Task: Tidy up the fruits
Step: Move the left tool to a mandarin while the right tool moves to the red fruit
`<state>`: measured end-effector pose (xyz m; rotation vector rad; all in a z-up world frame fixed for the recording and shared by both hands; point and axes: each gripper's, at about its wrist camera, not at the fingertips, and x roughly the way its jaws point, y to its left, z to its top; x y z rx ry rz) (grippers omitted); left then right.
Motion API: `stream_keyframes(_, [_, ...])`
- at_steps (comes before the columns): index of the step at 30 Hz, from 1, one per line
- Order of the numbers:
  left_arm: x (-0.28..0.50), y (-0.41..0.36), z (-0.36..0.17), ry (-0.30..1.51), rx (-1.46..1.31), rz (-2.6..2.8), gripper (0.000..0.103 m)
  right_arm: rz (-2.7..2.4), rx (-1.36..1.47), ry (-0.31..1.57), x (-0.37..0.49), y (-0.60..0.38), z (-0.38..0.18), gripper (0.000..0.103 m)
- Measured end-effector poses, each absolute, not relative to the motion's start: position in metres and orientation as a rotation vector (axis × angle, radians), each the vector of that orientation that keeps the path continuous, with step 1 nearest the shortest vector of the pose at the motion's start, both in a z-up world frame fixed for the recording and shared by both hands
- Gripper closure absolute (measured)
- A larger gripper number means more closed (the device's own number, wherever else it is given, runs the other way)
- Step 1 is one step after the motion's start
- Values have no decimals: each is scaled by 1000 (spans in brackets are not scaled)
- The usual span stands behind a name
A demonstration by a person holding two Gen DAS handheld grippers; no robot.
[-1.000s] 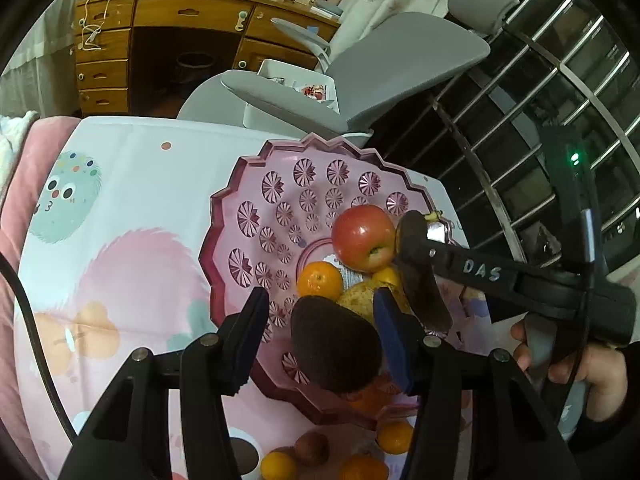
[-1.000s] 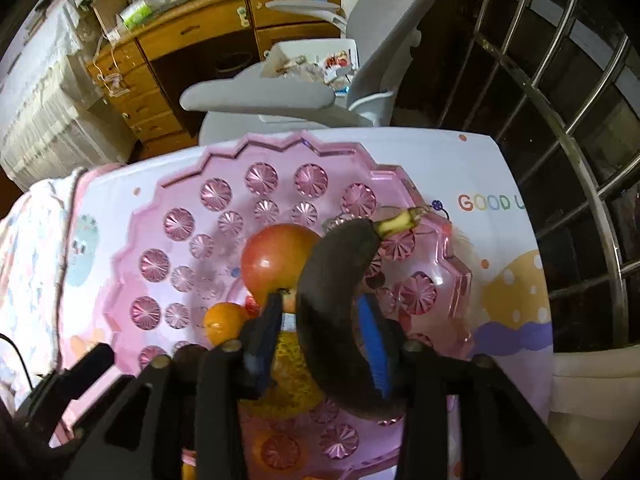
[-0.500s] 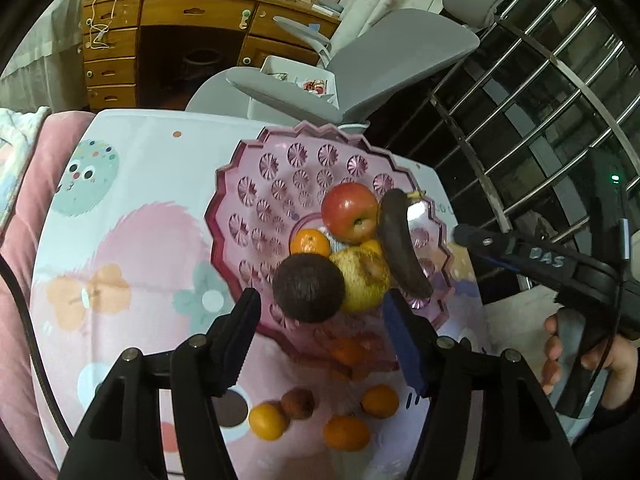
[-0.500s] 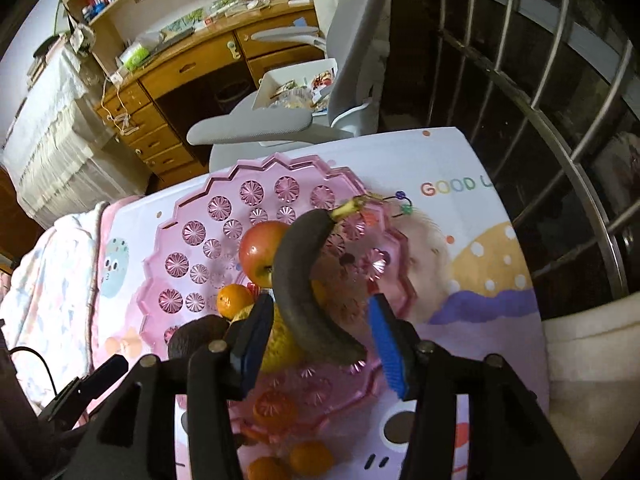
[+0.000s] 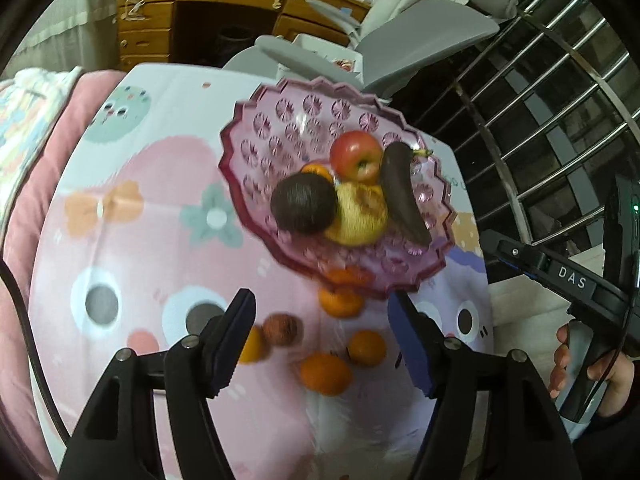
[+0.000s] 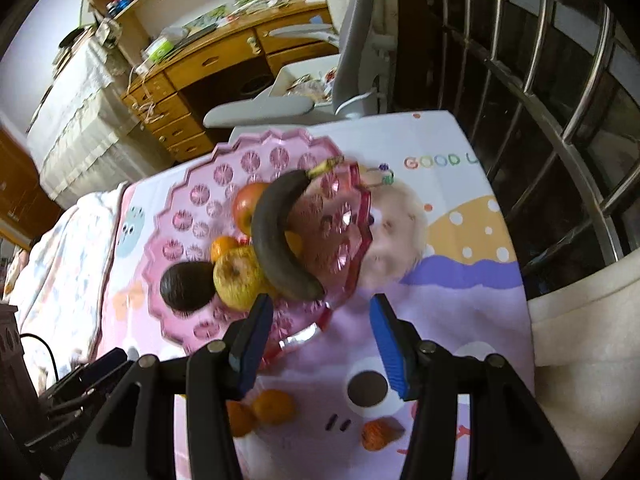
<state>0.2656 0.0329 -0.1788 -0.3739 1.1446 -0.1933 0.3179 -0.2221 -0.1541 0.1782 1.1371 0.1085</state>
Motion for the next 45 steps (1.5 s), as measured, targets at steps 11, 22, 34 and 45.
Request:
stream_keyframes(11, [235, 6, -215, 1225, -417, -92, 29, 275, 97, 1156, 294, -242, -184, 52])
stream_keyframes(22, [226, -14, -257, 1270, -438, -28, 29, 448, -41, 1120, 255, -254, -214, 52])
stream_keyframes(34, [232, -22, -278, 1268, -436, -11, 29, 504, -93, 1109, 227, -262, -249, 52])
stream_keyframes(45, [229, -15, -278, 1216, -483, -22, 48, 530, -164, 1136, 215, -249, -262, 52])
